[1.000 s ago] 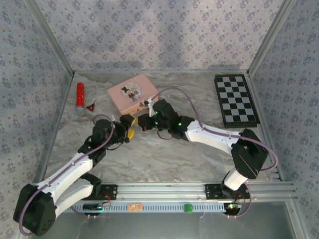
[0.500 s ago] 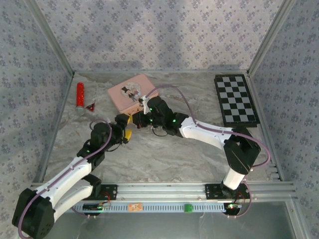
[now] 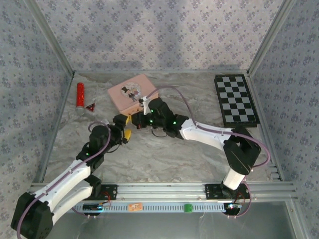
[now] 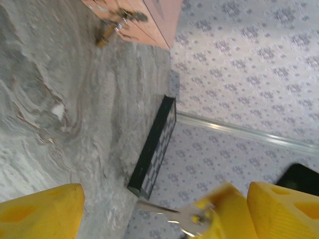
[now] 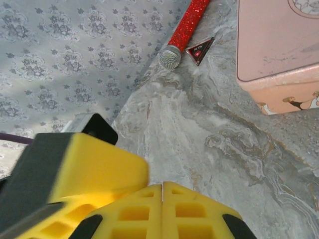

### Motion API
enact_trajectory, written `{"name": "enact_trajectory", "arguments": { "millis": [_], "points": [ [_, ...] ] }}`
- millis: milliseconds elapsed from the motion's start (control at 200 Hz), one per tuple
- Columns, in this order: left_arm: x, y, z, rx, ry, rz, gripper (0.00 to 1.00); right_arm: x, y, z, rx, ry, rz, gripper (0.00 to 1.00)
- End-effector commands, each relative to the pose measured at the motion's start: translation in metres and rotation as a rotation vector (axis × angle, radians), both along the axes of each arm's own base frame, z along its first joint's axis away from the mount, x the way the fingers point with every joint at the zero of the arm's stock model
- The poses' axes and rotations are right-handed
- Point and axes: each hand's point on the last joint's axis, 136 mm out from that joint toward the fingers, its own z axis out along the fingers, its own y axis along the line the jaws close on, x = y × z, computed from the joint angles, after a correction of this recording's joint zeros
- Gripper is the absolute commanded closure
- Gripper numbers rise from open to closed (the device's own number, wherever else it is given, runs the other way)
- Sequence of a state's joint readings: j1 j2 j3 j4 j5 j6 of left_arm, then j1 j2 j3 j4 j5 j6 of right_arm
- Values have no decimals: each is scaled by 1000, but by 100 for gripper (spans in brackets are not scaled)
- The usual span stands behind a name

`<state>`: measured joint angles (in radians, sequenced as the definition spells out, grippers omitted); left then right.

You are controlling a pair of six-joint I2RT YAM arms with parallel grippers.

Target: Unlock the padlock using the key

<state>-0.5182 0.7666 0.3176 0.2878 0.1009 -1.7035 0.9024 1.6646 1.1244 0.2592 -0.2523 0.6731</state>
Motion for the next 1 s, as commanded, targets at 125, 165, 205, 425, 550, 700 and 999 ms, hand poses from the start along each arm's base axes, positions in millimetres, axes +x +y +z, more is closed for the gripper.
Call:
{"name": "enact_trajectory", "arguments": {
  "millis": [125, 165, 205, 425, 550, 700, 999],
  "points": [
    [0, -6, 24, -58, -69, -21, 15, -7, 8, 30, 143, -26, 43, 100],
    [0, -6, 25, -59, -70, -22, 15, -7, 10, 29, 142, -28, 44, 100],
    [0, -6, 25, -58, -67, -24, 15, -8, 12, 27, 139, -27, 48, 100],
    [1, -7, 28, -69, -81, -22, 15, -10, 23, 17, 159, 2, 72, 100],
    [3, -11, 31, -86, -92, -37, 15, -11, 28, 15, 161, 7, 84, 100],
    [3, -9, 32, -90, -100, -27, 15, -13, 29, 8, 148, 17, 87, 100],
    [1, 2, 28, -83, -99, 23, 15, -15, 18, 0, 136, 18, 57, 100]
  ]
}}
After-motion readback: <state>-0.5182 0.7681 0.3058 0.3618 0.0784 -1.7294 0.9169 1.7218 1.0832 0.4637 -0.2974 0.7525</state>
